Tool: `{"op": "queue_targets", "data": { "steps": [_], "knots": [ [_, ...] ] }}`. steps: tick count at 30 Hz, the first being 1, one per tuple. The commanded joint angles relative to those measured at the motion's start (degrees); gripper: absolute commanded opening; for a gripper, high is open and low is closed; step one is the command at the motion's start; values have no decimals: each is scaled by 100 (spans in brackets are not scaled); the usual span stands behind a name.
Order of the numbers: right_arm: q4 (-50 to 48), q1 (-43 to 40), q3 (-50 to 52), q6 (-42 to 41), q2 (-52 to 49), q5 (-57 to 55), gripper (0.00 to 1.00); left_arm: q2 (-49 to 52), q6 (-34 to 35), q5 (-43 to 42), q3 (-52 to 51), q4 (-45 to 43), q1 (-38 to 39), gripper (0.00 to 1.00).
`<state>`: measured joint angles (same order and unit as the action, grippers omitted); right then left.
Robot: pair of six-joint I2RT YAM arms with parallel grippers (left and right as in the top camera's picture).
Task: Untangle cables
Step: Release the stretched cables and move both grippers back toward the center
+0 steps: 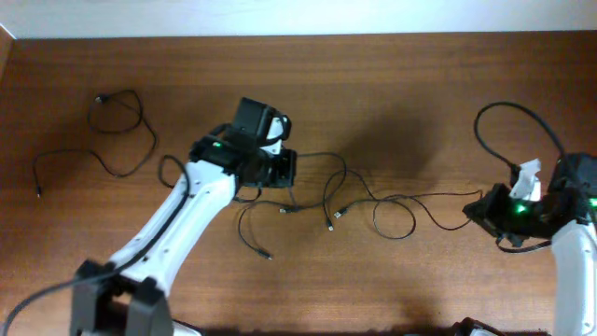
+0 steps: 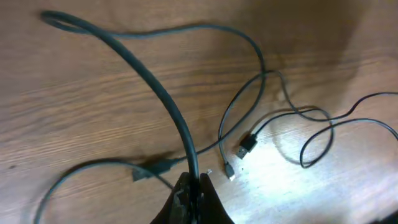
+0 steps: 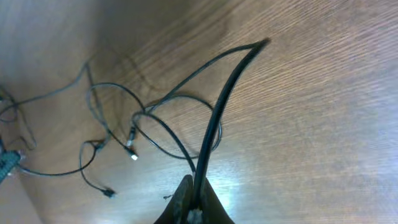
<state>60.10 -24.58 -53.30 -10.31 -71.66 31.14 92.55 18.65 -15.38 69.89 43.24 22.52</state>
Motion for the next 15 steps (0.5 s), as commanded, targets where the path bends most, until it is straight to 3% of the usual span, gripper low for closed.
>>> {"op": "queue_targets", "data": {
  "steps": [1,4,6,10,12,15],
  "knots": [
    [-350,369,374,-24,-13,-11,4,605,109,122,28,-170,155,0],
    [-555,752,485,-28,-83,-59,12,1008,122,125,28,-280,223,0],
    [-595,1014,487,-188,-181,-332,26,1196,120,127,28,-315,223,0],
    [-566,1622,367,-411,-452,-935,77,1569,122,125,28,-470,225,0],
    [-352,1906,44,-411,-549,-964,82,1676,120,127,28,-597,219,2],
    [-201,2267,-428,-428,-608,-1084,82,1718,120,129,28,-890,219,3]
  ]
}}
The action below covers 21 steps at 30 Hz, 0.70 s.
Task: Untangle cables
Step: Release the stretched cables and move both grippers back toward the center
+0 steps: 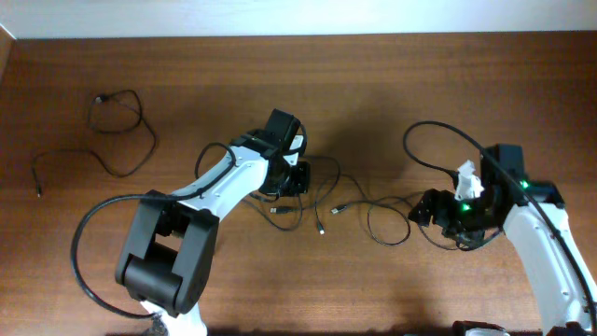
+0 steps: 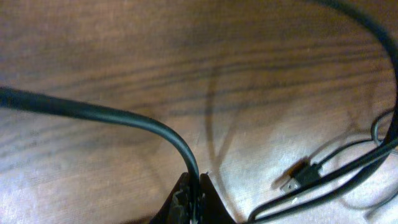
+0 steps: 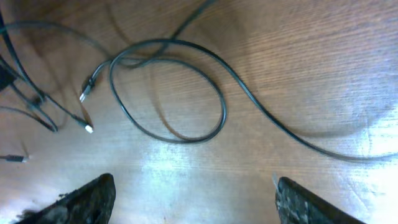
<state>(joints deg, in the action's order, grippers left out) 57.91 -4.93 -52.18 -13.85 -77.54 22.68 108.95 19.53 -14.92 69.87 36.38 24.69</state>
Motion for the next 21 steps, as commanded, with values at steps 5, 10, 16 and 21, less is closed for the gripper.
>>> {"op": "queue_targets", "data": {
  "steps": [5,10,16,21],
  "knots": [
    [-507,957,-719,-358,-201,-240,81,79,31,83,31,-444,4,3],
    [-1445,1456,-717,-356,-713,-238,54,79,9,92,31,-459,4,1],
    [-2852,1840,-717,-354,-1593,-238,66,79,13,122,31,-468,-13,1],
    [-3340,1923,-719,-269,-2175,-238,66,79,15,118,31,-457,-7,1]
  ]
}}
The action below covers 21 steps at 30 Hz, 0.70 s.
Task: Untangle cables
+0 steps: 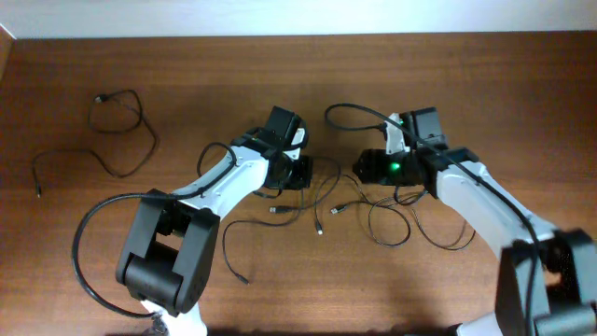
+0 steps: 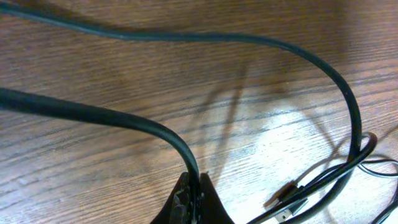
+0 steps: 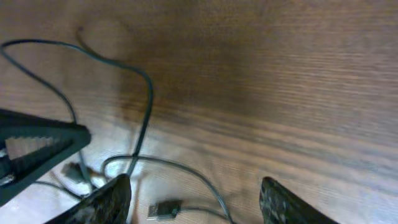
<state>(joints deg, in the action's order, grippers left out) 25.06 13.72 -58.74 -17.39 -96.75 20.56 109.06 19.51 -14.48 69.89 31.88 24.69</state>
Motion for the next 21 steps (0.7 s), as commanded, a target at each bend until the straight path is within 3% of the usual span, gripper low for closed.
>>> {"op": "queue_targets", "data": {
  "steps": [1,14,21],
  "knots": [
    [-55,59,-61,85,-319,-24,66,68,17,74,28,4,-7,1],
    [-35,282,-42,107,-522,-11,61,68,20,61,28,2,-7,2],
    [-52,413,-31,258,-608,-339,54,68,22,59,28,7,-7,1]
  ]
}}
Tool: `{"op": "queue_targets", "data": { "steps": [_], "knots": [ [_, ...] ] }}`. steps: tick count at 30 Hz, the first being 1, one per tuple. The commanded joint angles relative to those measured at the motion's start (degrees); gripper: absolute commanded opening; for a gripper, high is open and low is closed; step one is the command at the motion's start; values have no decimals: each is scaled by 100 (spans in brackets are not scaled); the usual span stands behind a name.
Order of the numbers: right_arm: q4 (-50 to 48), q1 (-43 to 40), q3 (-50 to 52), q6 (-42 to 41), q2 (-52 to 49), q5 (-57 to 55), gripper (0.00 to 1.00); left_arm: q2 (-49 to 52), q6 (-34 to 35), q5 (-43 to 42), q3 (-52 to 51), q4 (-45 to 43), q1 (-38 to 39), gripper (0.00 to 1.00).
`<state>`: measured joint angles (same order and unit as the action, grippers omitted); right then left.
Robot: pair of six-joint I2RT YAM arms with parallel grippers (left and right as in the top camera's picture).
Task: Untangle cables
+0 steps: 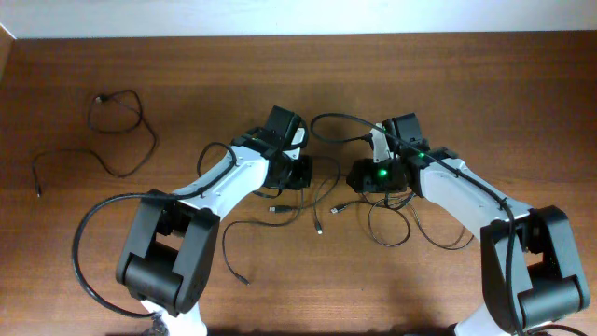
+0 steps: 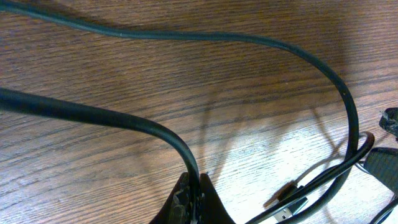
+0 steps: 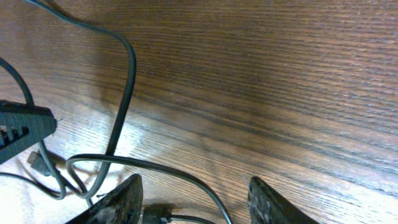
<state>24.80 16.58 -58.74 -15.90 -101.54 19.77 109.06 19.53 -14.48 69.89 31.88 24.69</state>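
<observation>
A knot of thin black cables [image 1: 326, 201] lies mid-table between the two arms, with several plug ends showing. My left gripper [image 1: 297, 175] [image 2: 194, 186] is shut on a thick black cable [image 2: 112, 115] at the knot's left side. My right gripper [image 1: 359, 177] [image 3: 196, 199] stands open low over the knot's right side, its two fingers [image 3: 118, 202] wide apart with a black cable strand [image 3: 186, 174] running between them. A cable loop [image 1: 396, 224] trails to the right.
A separate black cable [image 1: 117, 140] lies in loops at the far left of the wooden table [image 1: 466, 84]. Another loose strand [image 1: 238, 247] curls at the front by the left arm.
My right gripper has shifted a little left and lower, closer to the knot and the left gripper, still open. The left gripper has stayed shut on its cable.
First both grippers were shut on cables, the right one far out at the table's right edge. Then the right gripper was open and nearer the middle, its cable lying loose. Later it was beside the knot, and now it sits open over strands there.
</observation>
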Motion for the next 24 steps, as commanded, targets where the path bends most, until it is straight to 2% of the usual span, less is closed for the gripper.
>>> {"op": "queue_targets", "data": {
  "steps": [1,8,9,10,11,17,24],
  "knots": [
    [-28,153,-31,109,-164,-275,54,68,20,59,28,4,-7,1],
    [-240,286,-31,105,-503,-291,54,68,17,59,28,4,-7,0],
    [-240,286,-33,105,-503,-289,46,68,17,59,28,4,-7,0],
    [-240,286,-33,105,-503,-289,21,68,17,59,28,4,-7,0],
    [-232,286,-33,103,-501,-236,4,68,17,59,28,4,-7,0],
    [463,133,-599,107,98,953,4,68,17,59,28,2,-7,1],
    [758,92,-1051,109,1193,1388,4,68,17,59,28,4,-9,2]
  ]
}}
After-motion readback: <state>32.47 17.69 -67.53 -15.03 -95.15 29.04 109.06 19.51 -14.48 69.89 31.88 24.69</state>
